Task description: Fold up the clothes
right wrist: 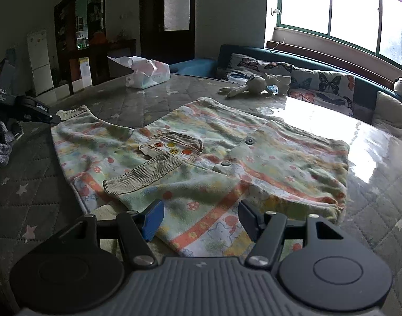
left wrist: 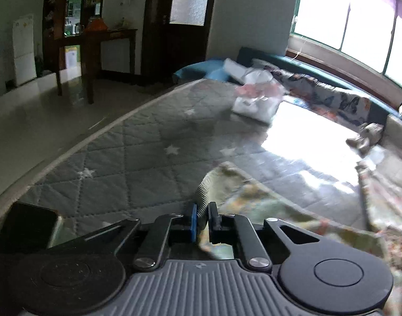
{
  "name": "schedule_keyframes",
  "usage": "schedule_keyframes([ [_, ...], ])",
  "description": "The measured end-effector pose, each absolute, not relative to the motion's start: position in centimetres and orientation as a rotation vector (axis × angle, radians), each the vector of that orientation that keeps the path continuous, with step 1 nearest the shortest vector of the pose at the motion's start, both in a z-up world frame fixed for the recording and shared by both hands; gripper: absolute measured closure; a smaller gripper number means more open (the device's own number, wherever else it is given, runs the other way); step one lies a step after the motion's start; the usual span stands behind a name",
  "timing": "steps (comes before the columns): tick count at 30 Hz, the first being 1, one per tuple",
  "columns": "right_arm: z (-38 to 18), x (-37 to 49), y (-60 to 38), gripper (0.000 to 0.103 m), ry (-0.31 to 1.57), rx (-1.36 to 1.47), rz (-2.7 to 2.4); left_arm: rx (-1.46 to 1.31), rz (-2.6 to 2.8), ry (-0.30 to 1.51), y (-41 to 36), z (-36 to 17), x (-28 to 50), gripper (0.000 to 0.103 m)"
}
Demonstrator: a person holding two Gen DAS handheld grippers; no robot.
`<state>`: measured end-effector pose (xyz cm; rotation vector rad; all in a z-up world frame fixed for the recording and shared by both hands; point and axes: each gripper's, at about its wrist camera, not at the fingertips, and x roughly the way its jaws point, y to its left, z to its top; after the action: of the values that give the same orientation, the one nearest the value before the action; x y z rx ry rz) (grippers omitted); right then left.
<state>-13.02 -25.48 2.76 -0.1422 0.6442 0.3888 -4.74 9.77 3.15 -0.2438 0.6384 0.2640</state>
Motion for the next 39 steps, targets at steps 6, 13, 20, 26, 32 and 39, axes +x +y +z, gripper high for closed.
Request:
schedule_keyframes([
  [6,3.1,-13.2,-26.4,0.039,0.634,-0.097,0.366,-0.251,0.05,0.567,5.1,7.3,-6.0,0.094],
  [13,3.4,-13.5,-28.1,0.039,0.616,-0.047,0.319,-0.217,-0.299,0.547,-3.4,10.1,-6.9,0.095],
  [20,3.7,-14.0,-30.7,0.039,0.601,-0.008,0.249,-0.187,-0.557,0.569,-10.8,10.4,-7.5,0.095],
  [26,3.9,-14.1,-32.6,0.039,0.6,0.042,0.201,-0.113,-0.678,0.626,-15.3,8.5,-8.3,0.094],
  [32,3.9,-13.5,-32.7,0.04,0.61,0.069,0.205,-0.049,-0.715,0.664,-16.0,7.0,-8.9,0.082],
  [39,3.8,-12.8,-32.4,0.042,0.62,0.091,0.218,-0.03,-0.661,0.628,-12.7,6.9,-9.0,0.055],
])
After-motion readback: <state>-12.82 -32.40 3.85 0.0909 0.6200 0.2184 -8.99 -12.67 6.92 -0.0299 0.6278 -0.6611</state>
